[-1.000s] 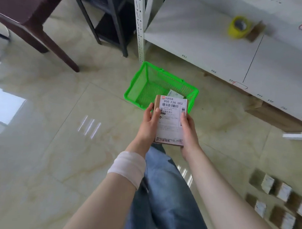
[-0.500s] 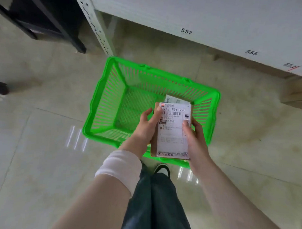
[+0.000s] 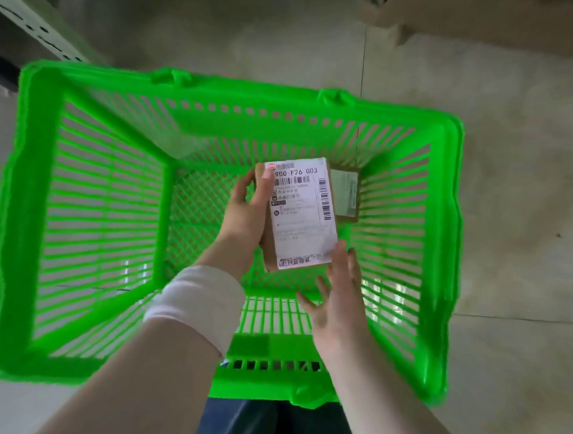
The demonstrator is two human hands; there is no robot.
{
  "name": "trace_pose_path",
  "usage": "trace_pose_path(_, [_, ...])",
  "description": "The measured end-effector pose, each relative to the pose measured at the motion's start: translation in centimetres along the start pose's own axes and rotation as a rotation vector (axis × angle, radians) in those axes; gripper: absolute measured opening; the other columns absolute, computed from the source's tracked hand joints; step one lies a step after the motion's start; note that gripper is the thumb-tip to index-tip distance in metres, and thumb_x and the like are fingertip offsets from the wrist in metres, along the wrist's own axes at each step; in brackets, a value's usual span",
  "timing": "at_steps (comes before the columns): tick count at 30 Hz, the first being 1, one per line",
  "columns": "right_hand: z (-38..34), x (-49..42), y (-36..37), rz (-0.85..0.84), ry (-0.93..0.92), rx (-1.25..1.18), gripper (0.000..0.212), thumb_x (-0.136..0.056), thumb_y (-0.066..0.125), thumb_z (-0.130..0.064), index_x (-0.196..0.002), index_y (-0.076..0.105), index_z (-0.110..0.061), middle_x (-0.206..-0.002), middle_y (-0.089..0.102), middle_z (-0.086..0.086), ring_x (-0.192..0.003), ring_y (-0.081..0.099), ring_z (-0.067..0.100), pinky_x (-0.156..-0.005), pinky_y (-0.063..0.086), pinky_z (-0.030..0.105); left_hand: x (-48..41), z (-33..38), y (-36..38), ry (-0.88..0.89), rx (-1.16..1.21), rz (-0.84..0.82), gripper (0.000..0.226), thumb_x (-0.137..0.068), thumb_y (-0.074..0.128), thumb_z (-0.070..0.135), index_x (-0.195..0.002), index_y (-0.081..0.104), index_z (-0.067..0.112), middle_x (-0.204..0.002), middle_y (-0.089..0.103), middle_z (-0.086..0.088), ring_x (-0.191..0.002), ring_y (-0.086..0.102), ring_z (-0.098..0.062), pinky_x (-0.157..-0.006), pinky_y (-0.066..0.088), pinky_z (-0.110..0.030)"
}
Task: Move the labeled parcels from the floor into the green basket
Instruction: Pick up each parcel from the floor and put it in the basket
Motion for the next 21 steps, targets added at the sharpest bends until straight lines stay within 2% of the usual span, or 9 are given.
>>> trace_pose_path(3, [0.0,-0.5,0.8,0.003,0.047,-0.11,0.072,-0.077,0.06,-0.047,-0.142,0.032,-0.036,-0.149,0.039,0.002,-0.123,0.043,0.018,-0.102,0.04,0.052,-0.5,0.0,1.3,-0.028,0.05,0.029,0.057,-0.082,0.045,0.063,-0.132,0.04,0.036,-0.113,0.064,0.001,-0.102,0.061,-0.02,-0.096,0.047,-0.048])
trace_pose_path(7, [-1.3,-1.7,1.5,0.044,0.097,-0.238,0.059,-0.089,0.057,-0.035,-0.142,0.032,-0.034,-0.142,0.048,0.005,-0.13,0.045,0.024,-0.098,0.043,0.056,-0.8,0.2,2.4,-0.037,0.052,0.065,0.057,-0.084,0.044,0.061,-0.133,0.038,0.033,-0.111,0.061,0.002,-0.1,0.059,-0.019,-0.096,0.048,-0.049])
trace_pose_path(11, [-2.6,-1.9,1.9,0.034,0.141,-0.293,0.051,-0.091,0.056,-0.03,-0.139,0.038,-0.028,-0.133,0.056,0.008,-0.123,0.052,0.028,-0.091,0.045,0.055,-0.4,0.8,2.7,-0.021,0.017,0.081,0.059,-0.083,0.046,0.06,-0.134,0.036,0.032,-0.117,0.061,-0.001,-0.101,0.057,-0.018,-0.099,0.046,-0.047])
trace_pose_path(16, [-4.4,-1.3,1.2,0.057,0.096,-0.159,0.05,-0.092,0.055,-0.03,-0.139,0.038,-0.028,-0.125,0.058,0.004,-0.117,0.054,0.023,-0.086,0.048,0.05,1.4,1.0,2.0,-0.021,0.029,0.093,0.068,-0.072,0.051,0.066,-0.126,0.037,0.027,-0.117,0.06,-0.003,-0.112,0.058,-0.022,-0.105,0.042,-0.046])
trace_pose_path(18, [-5.6,-1.2,0.9,0.077,0.058,-0.038,0.05,-0.092,0.054,-0.031,-0.139,0.037,-0.031,-0.118,0.059,0.001,-0.102,0.058,0.018,-0.088,0.049,0.047,2.4,0.6,1.8,-0.031,0.018,0.129,0.072,-0.066,0.051,0.068,-0.121,0.039,0.023,-0.121,0.058,-0.004,-0.114,0.057,-0.022,-0.105,0.042,-0.043])
trace_pose_path(20, [-6.8,-1.6,0.6,0.125,0.001,0.052,0.048,-0.092,0.054,-0.032,-0.138,0.039,-0.029,-0.116,0.06,0.002,-0.089,0.06,0.014,-0.09,0.051,0.045,3.2,0.1,1.8,-0.018,-0.036,0.153,0.07,-0.073,0.056,0.062,-0.123,0.042,0.015,-0.123,0.055,-0.002,-0.116,0.054,-0.018,-0.105,0.039,-0.033])
trace_pose_path(21, [-7.5,-1.9,0.6,0.151,-0.042,0.097,0.047,-0.092,0.054,-0.031,-0.137,0.04,-0.026,-0.118,0.061,0.004,-0.09,0.063,0.017,-0.09,0.052,0.045,3.5,0.0,1.8,-0.01,-0.067,0.164,0.063,-0.08,0.057,0.053,-0.125,0.043,0.011,-0.122,0.055,-0.002,-0.115,0.053,-0.017,-0.101,0.037,-0.027])
Point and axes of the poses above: each hand's wrist, its own x-axis away from the middle knuckle, its own y-axis out of the palm, z = x × y, the point moved 2 cm from there along -x, towards the middle knuckle
